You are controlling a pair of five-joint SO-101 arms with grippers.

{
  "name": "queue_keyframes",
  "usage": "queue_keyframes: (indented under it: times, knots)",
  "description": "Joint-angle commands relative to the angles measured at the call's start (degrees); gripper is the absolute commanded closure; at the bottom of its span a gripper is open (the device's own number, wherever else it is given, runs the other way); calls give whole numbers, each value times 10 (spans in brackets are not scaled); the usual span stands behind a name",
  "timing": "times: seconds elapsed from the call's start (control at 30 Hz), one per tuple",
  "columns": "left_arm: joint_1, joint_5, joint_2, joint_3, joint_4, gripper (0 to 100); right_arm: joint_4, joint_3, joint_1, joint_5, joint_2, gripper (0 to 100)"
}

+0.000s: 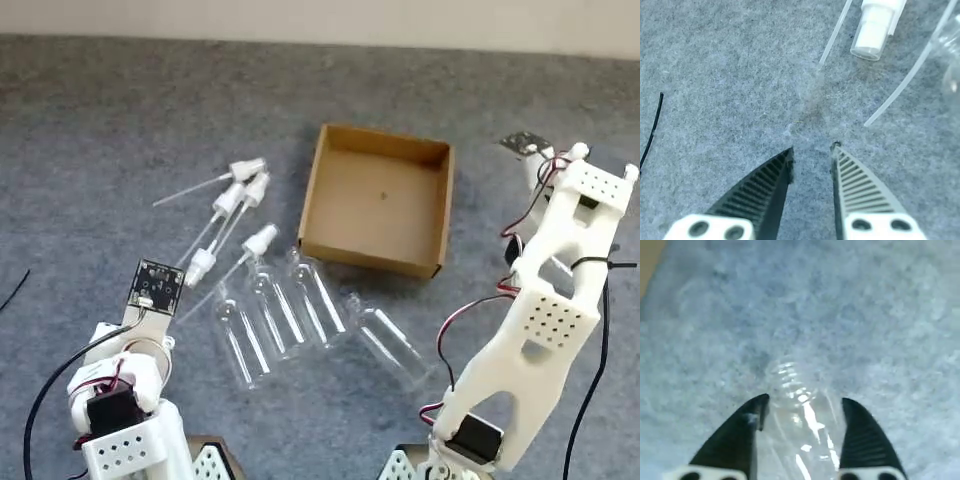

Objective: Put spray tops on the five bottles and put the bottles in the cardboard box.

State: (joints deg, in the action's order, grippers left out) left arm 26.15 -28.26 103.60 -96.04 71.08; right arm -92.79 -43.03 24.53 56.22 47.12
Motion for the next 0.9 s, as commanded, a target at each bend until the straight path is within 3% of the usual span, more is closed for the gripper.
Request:
queue_keyframes:
  times: [0.0,0.23,0.37,0.5,0.67,0.87]
  knots:
    - [7,-4,3,-11,-10,878,0,-29,-4,-65,-11,995]
    - [7,-4,2,-8,-52,877,-87,-129,-15,-220,-11,995]
    - [-10,-4,0,18,-47,877,-85,-167,-20,-300,-23,995]
    - [-59,-20,0,41,15,877,-83,-131,-29,-302,-17,995]
    - [-68,-18,0,41,17,877,-72,-122,-12,-289,22,993]
    - [-68,-18,0,25,16,877,-77,-122,-10,-221,31,841]
